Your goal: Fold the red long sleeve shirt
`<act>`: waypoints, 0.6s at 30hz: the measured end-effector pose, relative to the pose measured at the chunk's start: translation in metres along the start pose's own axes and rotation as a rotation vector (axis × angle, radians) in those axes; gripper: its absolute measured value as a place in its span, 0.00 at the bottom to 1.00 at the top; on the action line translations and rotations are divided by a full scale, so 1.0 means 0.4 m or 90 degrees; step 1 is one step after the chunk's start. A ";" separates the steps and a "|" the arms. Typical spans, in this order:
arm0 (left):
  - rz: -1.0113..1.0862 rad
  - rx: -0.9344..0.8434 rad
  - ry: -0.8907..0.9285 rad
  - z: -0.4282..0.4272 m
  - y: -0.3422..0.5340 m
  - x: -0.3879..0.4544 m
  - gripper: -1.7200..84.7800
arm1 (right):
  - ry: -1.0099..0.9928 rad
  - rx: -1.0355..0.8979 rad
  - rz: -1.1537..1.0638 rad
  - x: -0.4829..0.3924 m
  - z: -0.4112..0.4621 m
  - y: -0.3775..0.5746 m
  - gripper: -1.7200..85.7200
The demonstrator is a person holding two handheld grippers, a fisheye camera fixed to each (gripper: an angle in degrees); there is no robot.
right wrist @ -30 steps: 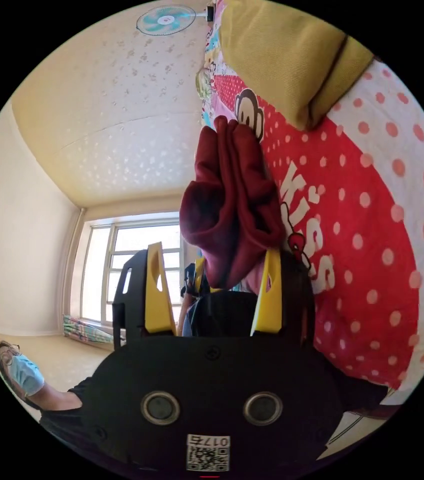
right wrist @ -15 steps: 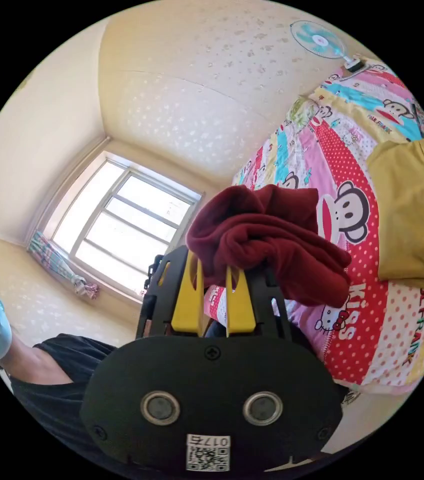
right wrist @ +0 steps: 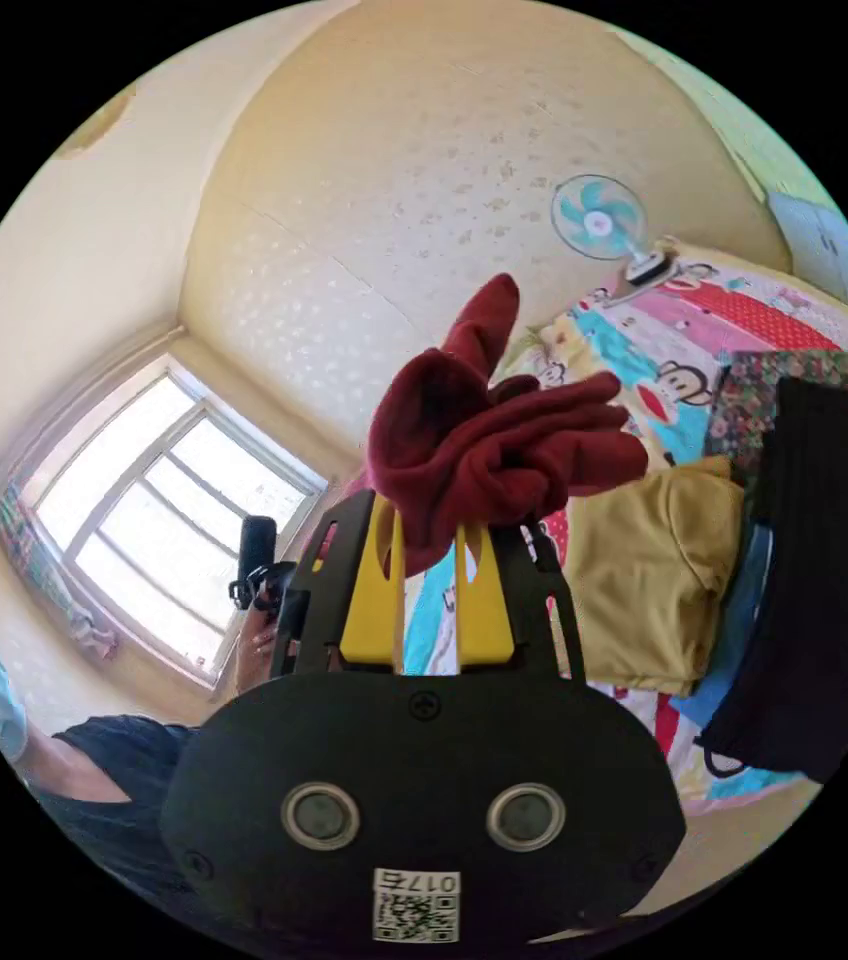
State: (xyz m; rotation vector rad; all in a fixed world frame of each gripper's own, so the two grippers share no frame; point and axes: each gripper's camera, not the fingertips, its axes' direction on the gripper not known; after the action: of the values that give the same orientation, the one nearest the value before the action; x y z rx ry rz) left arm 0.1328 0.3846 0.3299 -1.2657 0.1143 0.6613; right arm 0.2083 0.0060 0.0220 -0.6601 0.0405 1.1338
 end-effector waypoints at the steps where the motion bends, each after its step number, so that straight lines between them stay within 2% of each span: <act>1: -0.003 -0.024 -0.003 0.030 0.019 -0.025 0.13 | 0.092 -0.027 0.046 0.081 0.013 0.067 0.10; 2: -0.017 -0.055 -0.008 0.068 0.069 -0.081 0.11 | 0.173 -0.058 0.074 0.152 0.023 0.155 0.10; 4: -0.068 -0.073 -0.027 0.066 0.157 -0.177 0.09 | 0.225 -0.101 0.087 0.233 0.035 0.302 0.08; 9: -0.307 -0.023 -0.169 -0.162 0.461 -0.397 0.10 | 0.179 -0.233 0.135 0.333 0.106 0.621 0.05; 12: -0.393 -0.069 -0.291 -0.273 0.562 -0.428 0.11 | 0.154 -0.264 0.090 0.266 0.179 0.674 0.03; 15: -0.449 -0.123 -0.435 -0.336 0.616 -0.425 0.11 | 0.166 -0.343 -0.047 0.119 0.325 0.627 0.03; 18: -0.482 -0.193 -0.462 -0.324 0.650 -0.452 0.11 | 0.164 -0.415 -0.155 -0.040 0.512 0.586 0.03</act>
State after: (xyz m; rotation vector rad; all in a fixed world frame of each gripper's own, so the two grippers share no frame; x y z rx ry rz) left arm -0.1131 0.2326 0.1469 -1.1605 -1.0473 0.4371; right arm -0.0576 0.1566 0.0844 -1.3508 -0.1936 0.8114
